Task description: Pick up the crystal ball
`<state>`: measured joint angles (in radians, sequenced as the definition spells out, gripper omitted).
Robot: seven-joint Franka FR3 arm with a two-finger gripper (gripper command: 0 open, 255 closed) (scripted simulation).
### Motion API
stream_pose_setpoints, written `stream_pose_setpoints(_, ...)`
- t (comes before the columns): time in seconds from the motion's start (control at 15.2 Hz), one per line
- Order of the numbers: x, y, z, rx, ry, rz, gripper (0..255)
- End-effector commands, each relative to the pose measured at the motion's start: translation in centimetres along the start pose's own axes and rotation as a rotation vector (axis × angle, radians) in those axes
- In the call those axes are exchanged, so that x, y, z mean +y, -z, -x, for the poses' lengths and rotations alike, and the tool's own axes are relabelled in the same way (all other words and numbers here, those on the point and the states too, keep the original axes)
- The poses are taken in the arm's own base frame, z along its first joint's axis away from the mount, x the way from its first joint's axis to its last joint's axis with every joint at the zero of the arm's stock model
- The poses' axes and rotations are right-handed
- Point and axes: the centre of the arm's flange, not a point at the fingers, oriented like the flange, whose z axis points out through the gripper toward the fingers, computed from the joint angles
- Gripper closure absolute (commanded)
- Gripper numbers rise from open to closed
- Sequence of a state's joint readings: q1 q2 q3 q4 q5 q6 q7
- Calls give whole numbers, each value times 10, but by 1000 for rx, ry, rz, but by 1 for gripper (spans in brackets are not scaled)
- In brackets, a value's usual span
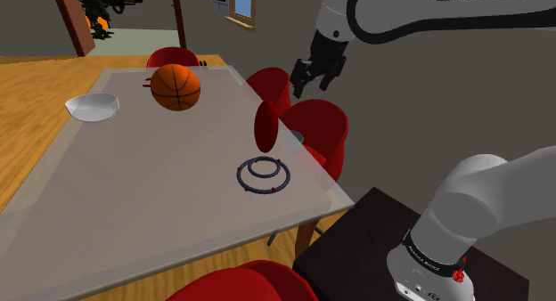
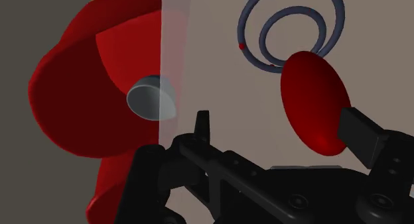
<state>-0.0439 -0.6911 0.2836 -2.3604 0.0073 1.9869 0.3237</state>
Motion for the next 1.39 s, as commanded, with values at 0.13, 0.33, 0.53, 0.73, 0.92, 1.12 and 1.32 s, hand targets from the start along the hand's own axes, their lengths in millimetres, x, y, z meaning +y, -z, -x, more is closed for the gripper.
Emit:
stream_pose_setpoints(0.13,-50,-21,-22,88,-66,82,0)
stream_pose_setpoints(0.33,-85,-38,-40,151,-113,145,0)
stream_pose_setpoints(0.53,-114,-53,-57,205,-153,199,0)
stream_pose_setpoints(0.73,-115,-68,-52,205,-153,199,0)
stream_pose_setpoints(0.92,-116,-83,-47,205,-153,199,0)
stream_pose_setpoints(1.12,-117,-91,-44,205,-153,199,0)
stream_pose_setpoints(1.32,-116,-91,-43,205,-153,199,255)
